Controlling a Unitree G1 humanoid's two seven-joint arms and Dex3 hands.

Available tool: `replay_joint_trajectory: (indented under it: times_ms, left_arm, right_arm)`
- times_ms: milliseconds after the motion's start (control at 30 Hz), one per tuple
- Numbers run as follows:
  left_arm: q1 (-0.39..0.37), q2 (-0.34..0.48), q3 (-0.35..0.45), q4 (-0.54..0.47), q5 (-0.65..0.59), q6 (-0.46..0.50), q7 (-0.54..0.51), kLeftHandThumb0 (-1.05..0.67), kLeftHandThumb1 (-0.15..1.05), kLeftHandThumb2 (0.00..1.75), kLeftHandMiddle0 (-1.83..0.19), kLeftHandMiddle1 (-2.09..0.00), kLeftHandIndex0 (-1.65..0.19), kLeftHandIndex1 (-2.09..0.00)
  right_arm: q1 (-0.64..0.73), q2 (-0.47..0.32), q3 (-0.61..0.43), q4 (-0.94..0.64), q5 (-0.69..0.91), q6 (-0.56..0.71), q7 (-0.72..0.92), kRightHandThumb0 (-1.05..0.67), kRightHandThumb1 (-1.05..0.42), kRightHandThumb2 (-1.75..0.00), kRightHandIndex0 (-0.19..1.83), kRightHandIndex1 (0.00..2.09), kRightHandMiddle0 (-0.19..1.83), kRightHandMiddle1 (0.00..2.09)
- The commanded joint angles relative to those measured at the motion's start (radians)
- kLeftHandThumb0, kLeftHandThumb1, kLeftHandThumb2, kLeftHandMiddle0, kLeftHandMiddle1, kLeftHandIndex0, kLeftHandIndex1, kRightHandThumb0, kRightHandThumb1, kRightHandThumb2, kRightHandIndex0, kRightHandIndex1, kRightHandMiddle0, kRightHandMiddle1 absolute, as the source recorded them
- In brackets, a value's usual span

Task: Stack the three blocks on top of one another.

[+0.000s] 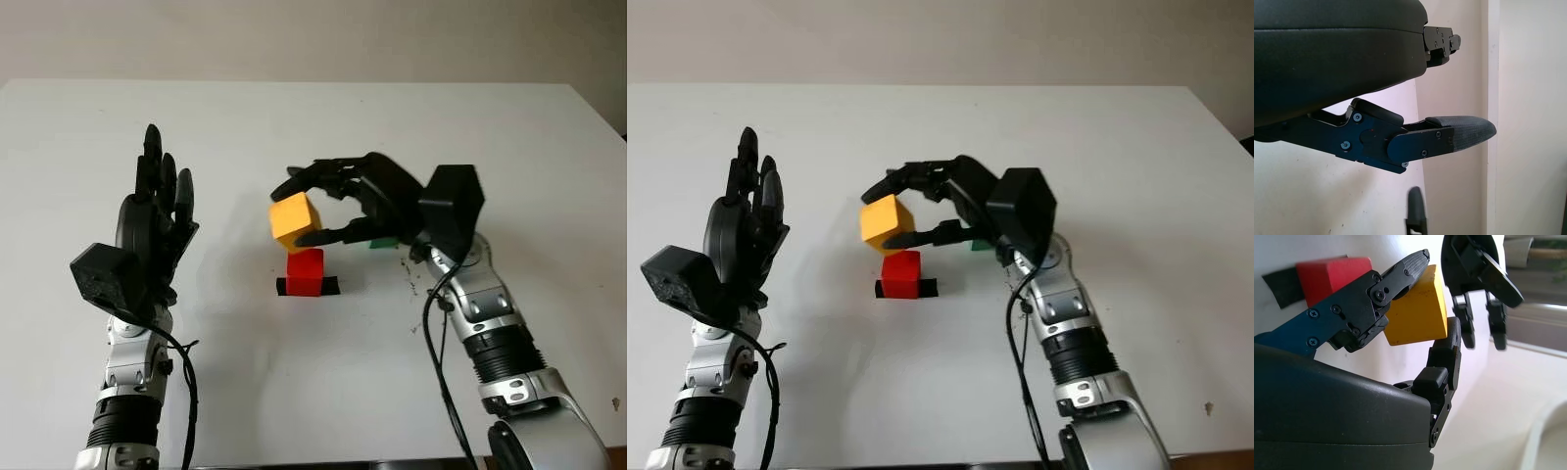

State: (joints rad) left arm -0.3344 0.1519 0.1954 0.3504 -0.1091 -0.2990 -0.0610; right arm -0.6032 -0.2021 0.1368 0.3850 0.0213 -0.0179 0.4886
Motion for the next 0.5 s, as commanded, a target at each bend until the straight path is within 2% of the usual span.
replay_joint_trajectory:
  times_ms: [0,467]
  left_arm:
    - [0.010,-0.004,-0.003,-0.008,0.004,-0.006,0.005,-0.71,1.05,0.52,0.05,-0.06,0.07,-0.05]
    - [0.008,-0.006,-0.004,-0.007,0.002,0.000,0.006,-0.74,1.05,0.48,0.05,-0.06,0.06,-0.06]
  right_arm:
    - [-0.019,0.010,0.005,0.006,-0.003,0.000,0.005,-0.36,-0.76,-0.05,0.33,0.10,0.79,1.03]
    - [0.041,-0.001,0.012,-0.090,-0.003,0.062,0.041,-0.35,-0.76,-0.06,0.31,0.11,0.80,1.03]
